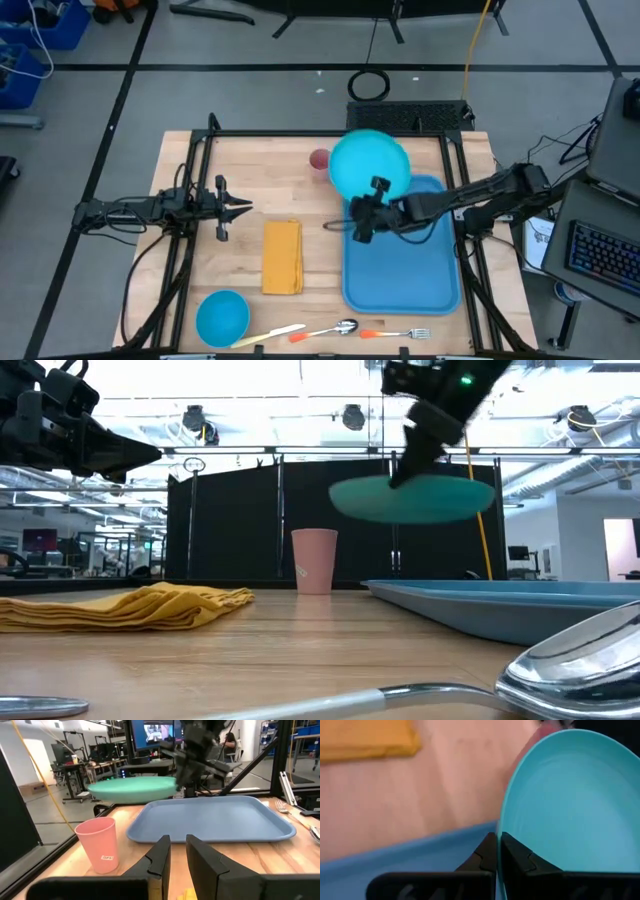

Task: Set up tray
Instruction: Put the blue plate on the blue tray, then put the bowl on the blue plate on the blue tray

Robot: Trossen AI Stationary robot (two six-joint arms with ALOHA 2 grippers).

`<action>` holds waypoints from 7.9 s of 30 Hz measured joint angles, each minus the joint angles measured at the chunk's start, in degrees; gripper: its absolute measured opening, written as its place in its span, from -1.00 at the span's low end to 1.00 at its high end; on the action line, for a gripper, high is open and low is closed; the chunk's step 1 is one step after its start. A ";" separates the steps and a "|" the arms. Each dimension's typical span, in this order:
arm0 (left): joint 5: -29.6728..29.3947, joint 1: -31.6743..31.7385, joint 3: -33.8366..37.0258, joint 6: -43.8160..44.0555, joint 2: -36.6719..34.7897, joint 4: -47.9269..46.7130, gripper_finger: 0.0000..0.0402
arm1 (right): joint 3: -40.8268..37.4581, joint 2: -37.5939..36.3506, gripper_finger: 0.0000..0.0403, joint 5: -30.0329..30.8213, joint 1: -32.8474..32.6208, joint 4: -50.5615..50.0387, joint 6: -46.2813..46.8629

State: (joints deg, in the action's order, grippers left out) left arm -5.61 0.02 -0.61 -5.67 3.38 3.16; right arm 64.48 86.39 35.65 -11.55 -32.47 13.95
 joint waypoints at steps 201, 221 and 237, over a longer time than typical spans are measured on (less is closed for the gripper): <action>1.51 -0.14 0.01 6.27 0.00 0.47 -0.67 | 50.05 43.82 -0.48 -26.75 -11.01 12.95 -47.04; 11.43 -1.77 0.01 33.27 0.00 1.58 -0.67 | 6.10 14.19 -0.48 -19.22 -6.86 45.66 -40.11; 5.42 -17.71 -0.01 42.49 8.54 0.37 -0.67 | -0.19 11.48 -0.48 -19.42 -4.65 50.89 -38.62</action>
State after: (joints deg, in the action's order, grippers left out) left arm -0.18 -17.68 -0.62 36.82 11.91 3.53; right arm 64.29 97.87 16.23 -16.20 18.42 -24.67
